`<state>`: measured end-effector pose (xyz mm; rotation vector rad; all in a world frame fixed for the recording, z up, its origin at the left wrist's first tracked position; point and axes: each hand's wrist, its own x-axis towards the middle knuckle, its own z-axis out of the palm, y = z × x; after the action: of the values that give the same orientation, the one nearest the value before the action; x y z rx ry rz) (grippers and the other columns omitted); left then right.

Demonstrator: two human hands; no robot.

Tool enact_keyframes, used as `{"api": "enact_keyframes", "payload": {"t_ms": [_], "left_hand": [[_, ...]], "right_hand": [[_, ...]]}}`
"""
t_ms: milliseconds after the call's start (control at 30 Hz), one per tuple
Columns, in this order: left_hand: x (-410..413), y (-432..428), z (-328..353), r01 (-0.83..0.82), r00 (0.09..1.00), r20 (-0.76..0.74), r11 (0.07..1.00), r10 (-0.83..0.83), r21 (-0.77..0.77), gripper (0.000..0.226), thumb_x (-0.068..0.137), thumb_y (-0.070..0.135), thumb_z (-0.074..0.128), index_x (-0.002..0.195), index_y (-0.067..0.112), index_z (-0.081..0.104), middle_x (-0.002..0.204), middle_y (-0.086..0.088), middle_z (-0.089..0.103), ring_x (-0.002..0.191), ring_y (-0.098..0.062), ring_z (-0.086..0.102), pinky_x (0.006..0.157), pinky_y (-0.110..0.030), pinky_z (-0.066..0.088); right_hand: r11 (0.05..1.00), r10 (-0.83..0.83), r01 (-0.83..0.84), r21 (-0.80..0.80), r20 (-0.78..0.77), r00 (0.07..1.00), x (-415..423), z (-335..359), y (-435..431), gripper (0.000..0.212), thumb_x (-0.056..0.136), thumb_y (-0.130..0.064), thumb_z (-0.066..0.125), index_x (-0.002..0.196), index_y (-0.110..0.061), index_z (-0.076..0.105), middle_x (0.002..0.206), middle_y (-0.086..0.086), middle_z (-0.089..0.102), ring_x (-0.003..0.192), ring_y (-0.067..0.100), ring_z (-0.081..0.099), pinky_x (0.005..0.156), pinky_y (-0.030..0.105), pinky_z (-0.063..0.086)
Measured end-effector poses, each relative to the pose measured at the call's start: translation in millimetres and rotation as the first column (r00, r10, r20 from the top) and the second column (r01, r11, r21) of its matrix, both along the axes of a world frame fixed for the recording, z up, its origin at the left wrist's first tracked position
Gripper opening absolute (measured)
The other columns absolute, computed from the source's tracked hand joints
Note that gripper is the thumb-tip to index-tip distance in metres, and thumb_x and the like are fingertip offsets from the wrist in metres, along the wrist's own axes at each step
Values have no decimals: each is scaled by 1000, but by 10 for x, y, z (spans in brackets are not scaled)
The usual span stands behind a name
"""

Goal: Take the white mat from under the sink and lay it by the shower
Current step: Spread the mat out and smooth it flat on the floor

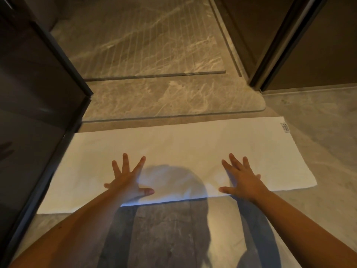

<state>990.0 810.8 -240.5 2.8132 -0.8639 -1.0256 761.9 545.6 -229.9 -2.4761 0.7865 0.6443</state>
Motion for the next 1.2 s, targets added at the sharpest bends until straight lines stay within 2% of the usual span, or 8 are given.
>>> {"api": "enact_keyframes", "payload": {"t_ms": [300,700,1033,1133,1200], "left_hand": [[252,-99,3,-22,999,-26,999,21,-31,109,63,57,72,137,48,-8,148,-1,-35,133,-38,-29,97,-76,13],[421,-153,-95,-1,1000,20,1000,2,-24,111,59,63,70,134,53,-12,148,0,-35,133,-38,-30,96,-77,9],[332,-306,44,-19,1000,-15,1000,19,-7,111,64,58,71,139,45,-10,147,-5,-35,132,-39,-30,102,-71,5],[160,-496,77,48,998,-35,999,-48,-25,115,60,59,73,138,47,-11,145,-5,-39,130,-39,-33,101,-73,4],[34,-619,71,89,995,-53,996,-88,24,120,57,64,71,136,46,-18,142,-7,-43,128,-41,-35,99,-74,4]], "right_hand": [[1000,-17,17,8,11,1000,194,-7,-59,94,77,-56,60,143,-32,-2,154,-5,-21,139,30,-22,106,69,12],[999,-27,28,-21,29,999,247,8,-114,94,75,-61,58,142,-35,-3,154,-8,-19,140,27,-20,105,71,13],[999,-25,26,-37,23,999,236,-22,-133,96,75,-64,56,142,-36,-7,153,-10,-22,140,26,-22,104,71,14],[996,-15,18,-85,38,999,250,-22,-119,92,75,-64,55,143,-34,0,155,-7,-15,141,28,-15,107,65,16],[988,-3,22,-154,123,992,282,-23,-96,84,77,-62,54,143,-29,15,157,-1,3,143,29,2,110,51,23]]}}
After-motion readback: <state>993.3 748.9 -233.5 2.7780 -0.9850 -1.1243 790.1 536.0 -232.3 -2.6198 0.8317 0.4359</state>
